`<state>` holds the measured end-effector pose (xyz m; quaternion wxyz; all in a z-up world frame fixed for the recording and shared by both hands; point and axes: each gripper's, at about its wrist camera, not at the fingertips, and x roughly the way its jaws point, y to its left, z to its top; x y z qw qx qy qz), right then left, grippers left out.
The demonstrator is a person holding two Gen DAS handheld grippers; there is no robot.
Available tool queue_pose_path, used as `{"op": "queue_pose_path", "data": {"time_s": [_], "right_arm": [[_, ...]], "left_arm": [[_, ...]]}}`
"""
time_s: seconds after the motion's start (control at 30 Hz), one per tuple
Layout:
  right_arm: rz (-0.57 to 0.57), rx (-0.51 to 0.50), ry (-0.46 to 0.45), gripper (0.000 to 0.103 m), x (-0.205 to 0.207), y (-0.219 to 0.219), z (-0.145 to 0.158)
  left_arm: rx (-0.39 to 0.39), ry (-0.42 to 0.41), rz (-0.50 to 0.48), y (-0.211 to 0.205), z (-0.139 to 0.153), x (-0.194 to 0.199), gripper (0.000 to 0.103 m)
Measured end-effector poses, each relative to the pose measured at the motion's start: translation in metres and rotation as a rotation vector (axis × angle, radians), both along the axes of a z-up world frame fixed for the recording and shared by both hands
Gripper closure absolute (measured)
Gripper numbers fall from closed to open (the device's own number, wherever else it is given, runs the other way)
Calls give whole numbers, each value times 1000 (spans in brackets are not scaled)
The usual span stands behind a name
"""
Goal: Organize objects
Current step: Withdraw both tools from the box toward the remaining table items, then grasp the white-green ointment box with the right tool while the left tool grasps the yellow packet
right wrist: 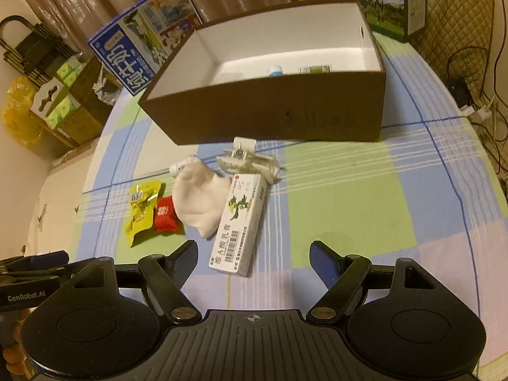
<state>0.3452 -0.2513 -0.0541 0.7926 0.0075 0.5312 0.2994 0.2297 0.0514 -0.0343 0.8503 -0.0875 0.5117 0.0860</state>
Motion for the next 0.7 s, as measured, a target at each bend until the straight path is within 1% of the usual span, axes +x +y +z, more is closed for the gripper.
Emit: {"op": "queue_pose_path", "data": {"time_s": [0.3, 0.53, 0.7], "right_arm": [[9, -10, 11, 28, 0, 13, -14], [30, -24, 3, 33, 2, 31, -25], [42, -45, 4, 34, 5, 43, -35]], "left_arm": [[1, 18, -18, 4, -7, 8, 20], [1, 24, -26, 10, -10, 13, 20], [-1, 31, -26, 16, -15, 16, 20]]}}
